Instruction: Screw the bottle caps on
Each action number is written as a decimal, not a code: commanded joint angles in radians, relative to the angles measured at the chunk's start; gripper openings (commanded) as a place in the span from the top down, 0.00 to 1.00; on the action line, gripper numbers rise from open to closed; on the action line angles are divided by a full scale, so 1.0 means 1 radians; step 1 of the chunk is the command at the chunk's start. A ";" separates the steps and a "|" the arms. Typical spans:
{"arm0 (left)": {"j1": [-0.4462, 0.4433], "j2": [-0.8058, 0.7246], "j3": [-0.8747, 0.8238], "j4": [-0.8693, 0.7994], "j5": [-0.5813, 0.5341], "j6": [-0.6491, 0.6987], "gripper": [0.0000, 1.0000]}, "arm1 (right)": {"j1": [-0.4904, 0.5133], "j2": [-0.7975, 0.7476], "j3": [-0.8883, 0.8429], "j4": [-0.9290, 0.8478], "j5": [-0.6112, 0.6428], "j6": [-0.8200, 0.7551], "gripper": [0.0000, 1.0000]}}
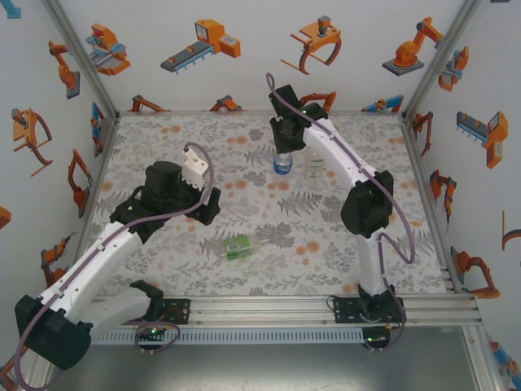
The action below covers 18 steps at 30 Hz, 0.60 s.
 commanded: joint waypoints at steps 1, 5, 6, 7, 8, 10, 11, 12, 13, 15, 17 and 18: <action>0.004 -0.013 0.021 -0.003 0.009 0.002 0.03 | -0.006 0.015 0.025 0.004 0.018 -0.024 0.96; 0.004 -0.022 0.016 0.004 -0.007 0.001 0.03 | -0.006 0.009 -0.008 0.031 0.005 -0.021 0.94; 0.004 -0.025 0.014 0.006 -0.009 0.002 0.03 | -0.006 0.004 -0.018 0.040 0.001 -0.022 0.93; 0.004 -0.026 0.012 0.008 -0.008 0.002 0.03 | -0.006 0.002 -0.025 0.046 0.001 -0.022 0.90; 0.006 -0.028 0.012 0.008 -0.008 0.002 0.03 | -0.006 -0.003 -0.030 0.053 -0.001 -0.022 0.88; 0.005 -0.029 0.011 0.009 -0.009 0.003 0.03 | -0.006 -0.013 -0.040 0.065 -0.002 -0.022 0.85; 0.005 -0.030 0.011 0.009 -0.009 0.002 0.03 | -0.006 -0.018 -0.044 0.074 -0.003 -0.022 0.83; 0.004 -0.028 0.010 0.011 -0.008 0.002 0.03 | -0.006 -0.022 -0.049 0.080 -0.004 -0.024 0.80; 0.004 -0.027 0.010 0.011 -0.008 0.003 0.03 | -0.006 -0.024 -0.051 0.085 -0.003 -0.024 0.77; 0.004 -0.025 0.013 0.009 -0.007 0.004 0.03 | -0.006 -0.024 -0.050 0.086 -0.005 -0.025 0.69; 0.004 -0.025 0.012 0.008 -0.004 0.004 0.03 | -0.006 -0.026 -0.046 0.084 -0.008 -0.025 0.63; 0.004 -0.024 0.012 0.008 -0.003 0.003 0.03 | -0.006 -0.027 -0.045 0.083 -0.009 -0.025 0.61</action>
